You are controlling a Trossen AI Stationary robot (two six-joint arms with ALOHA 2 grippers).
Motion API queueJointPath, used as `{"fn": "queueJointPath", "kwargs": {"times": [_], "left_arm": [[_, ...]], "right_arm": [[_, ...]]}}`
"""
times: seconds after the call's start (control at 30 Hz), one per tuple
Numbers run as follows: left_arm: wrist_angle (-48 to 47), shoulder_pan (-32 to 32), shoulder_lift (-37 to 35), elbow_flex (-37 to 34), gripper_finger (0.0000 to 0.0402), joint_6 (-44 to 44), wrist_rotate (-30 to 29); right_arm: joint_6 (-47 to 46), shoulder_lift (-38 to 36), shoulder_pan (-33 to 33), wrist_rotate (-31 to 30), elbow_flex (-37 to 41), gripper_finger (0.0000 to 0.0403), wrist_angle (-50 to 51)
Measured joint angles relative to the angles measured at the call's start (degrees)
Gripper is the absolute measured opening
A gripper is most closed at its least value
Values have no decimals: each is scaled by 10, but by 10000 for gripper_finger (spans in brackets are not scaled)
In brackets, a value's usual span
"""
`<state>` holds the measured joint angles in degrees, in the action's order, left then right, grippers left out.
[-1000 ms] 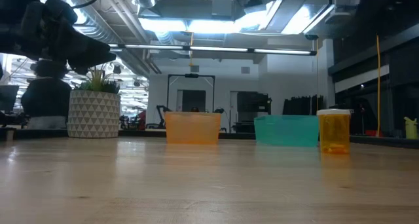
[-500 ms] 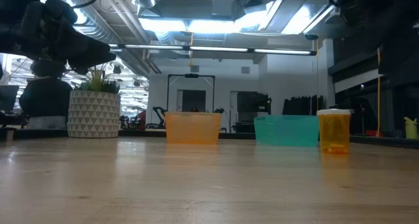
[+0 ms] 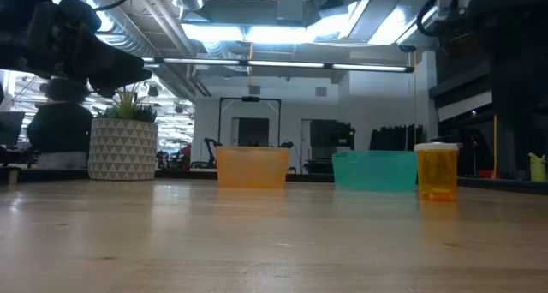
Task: Pick and place medicine bottles into bin by pill shape (circle, oval)
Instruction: Put the large orange pill bottle into the blue bin
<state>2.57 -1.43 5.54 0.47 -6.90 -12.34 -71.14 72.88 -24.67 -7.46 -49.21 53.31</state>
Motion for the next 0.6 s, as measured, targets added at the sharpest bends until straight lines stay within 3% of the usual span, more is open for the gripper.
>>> {"fn": "queueJointPath", "kwargs": {"times": [0.6], "left_arm": [[0, 0, 0, 0, 176, 0, 0]], "right_arm": [[11, 68, 0, -5, 0, 289, -16]]}}
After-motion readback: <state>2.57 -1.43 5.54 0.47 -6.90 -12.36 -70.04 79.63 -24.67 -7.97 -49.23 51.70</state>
